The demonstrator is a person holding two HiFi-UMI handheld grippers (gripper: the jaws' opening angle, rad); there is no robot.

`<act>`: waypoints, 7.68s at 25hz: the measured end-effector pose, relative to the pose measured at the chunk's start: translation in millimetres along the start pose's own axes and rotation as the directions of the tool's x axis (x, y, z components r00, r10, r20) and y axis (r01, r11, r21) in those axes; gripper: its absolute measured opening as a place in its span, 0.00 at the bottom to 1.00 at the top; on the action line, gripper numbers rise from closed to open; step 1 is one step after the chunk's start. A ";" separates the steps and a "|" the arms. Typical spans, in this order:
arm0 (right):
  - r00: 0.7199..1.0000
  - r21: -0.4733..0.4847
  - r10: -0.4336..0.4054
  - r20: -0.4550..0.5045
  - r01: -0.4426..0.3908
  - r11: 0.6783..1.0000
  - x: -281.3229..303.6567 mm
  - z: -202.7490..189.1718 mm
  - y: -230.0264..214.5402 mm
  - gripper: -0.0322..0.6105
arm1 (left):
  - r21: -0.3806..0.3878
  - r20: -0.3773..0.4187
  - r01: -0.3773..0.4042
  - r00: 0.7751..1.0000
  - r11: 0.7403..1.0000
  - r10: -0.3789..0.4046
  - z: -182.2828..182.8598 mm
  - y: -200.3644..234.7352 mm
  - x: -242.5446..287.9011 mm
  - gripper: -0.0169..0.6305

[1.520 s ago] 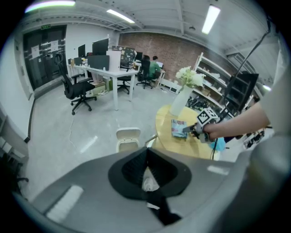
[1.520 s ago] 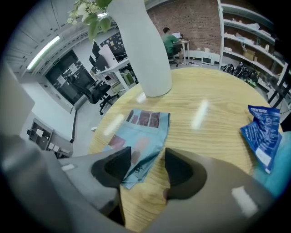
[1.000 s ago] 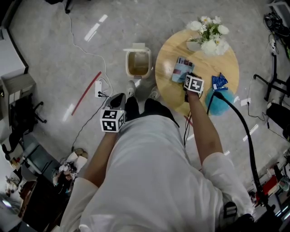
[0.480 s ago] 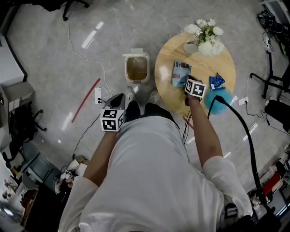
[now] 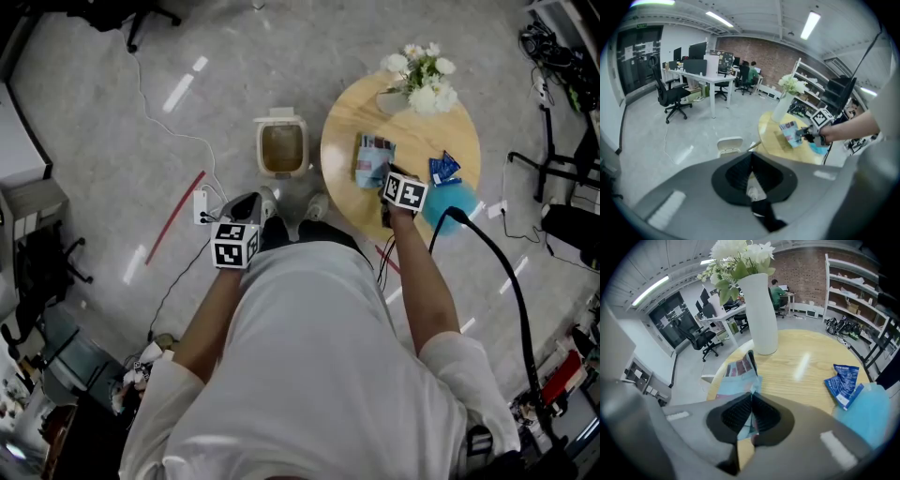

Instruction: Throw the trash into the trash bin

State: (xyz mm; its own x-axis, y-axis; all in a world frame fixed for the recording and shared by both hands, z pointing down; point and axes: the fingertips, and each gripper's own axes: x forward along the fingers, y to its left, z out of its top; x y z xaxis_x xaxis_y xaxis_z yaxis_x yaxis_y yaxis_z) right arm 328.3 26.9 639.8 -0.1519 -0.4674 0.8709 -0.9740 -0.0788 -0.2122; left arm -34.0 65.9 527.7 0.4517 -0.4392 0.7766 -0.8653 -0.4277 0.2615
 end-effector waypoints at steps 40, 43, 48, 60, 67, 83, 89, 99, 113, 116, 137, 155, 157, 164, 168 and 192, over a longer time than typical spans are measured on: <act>0.990 -0.100 0.141 0.028 -0.138 0.985 -24.5 -16.9 159.6 0.07 | -0.016 0.068 -0.004 0.998 1.000 0.005 -33.4 76.0 -60.4 0.03; 0.986 -0.119 0.163 0.021 -0.159 0.980 -24.6 -16.8 175.4 0.07 | -0.016 0.069 0.001 0.998 1.000 0.000 -34.0 77.9 -62.5 0.03; 0.971 -0.113 0.238 -0.011 -0.238 0.965 -19.2 -18.4 200.3 0.07 | -0.018 0.069 -0.004 0.998 1.000 0.005 -35.2 84.8 -63.2 0.03; 0.907 -0.054 0.420 -0.023 -0.421 0.905 -6.1 -26.6 255.2 0.07 | -0.017 0.054 0.003 0.999 1.000 -0.002 -50.7 100.1 -62.5 0.03; 0.902 -0.079 0.429 -0.035 -0.431 0.899 5.2 -28.3 274.9 0.07 | -0.044 0.056 -0.009 0.998 0.999 0.011 -57.6 114.8 -66.0 0.03; 0.915 -0.032 0.399 -0.058 -0.401 0.915 52.1 -39.8 281.3 0.07 | -0.045 0.035 -0.020 0.999 0.999 0.022 -63.3 145.0 -49.0 0.03; 0.927 0.014 0.371 -0.049 -0.371 0.929 76.1 -56.2 280.2 0.07 | -0.065 0.010 0.000 1.000 0.998 0.001 -80.0 147.1 -29.1 0.03; 0.940 0.070 0.337 -0.052 -0.333 0.940 128.7 -69.2 269.4 0.07 | -0.054 0.000 0.010 1.000 0.998 -0.010 -87.3 153.3 -4.1 0.03; 0.950 0.061 0.304 -0.064 -0.301 0.952 204.8 -91.8 259.8 0.07 | 0.017 -0.068 0.030 0.997 0.999 -0.029 -118.4 163.3 54.1 0.03; 0.951 0.058 0.301 -0.071 -0.297 0.953 222.7 -97.2 257.3 0.07 | 0.013 -0.072 0.042 0.997 0.999 -0.041 -126.2 166.7 67.7 0.03; 0.961 0.064 0.268 -0.061 -0.265 0.962 324.9 -129.6 230.9 0.07 | 0.013 -0.118 0.063 0.991 0.998 -0.062 -171.6 188.7 131.0 0.03; 0.974 -0.008 0.217 -0.063 -0.218 0.976 362.5 -134.1 225.0 0.08 | -0.016 -0.108 0.092 0.990 0.996 -0.093 -180.0 182.0 164.0 0.03; 0.976 -0.008 0.208 -0.063 -0.209 0.978 363.0 -134.8 224.5 0.09 | -0.021 -0.103 0.092 0.990 0.996 -0.094 -179.8 182.9 165.6 0.03; 0.969 -0.003 0.236 -0.073 -0.237 0.971 365.0 -139.1 228.3 0.28 | -0.030 -0.097 0.093 0.991 0.995 -0.095 -182.2 180.5 167.5 0.03; 0.967 0.007 0.244 -0.078 -0.244 0.970 364.6 -142.5 230.3 0.28 | -0.035 -0.098 0.089 0.991 0.995 -0.092 -184.7 182.4 168.4 0.03; 0.964 -0.068 0.253 -0.079 -0.258 0.964 298.7 -126.3 252.0 0.14 | -0.028 -0.030 0.092 0.995 0.995 -0.093 -135.7 162.4 142.9 0.03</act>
State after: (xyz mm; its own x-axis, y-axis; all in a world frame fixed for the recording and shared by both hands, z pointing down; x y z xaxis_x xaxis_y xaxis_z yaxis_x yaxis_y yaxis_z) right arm 16.3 -21.4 902.5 -0.4057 -0.4012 0.8212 -0.9110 0.1049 -0.3988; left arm -139.4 40.9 758.9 0.5236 -0.3740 0.7655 -0.8257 -0.4442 0.3477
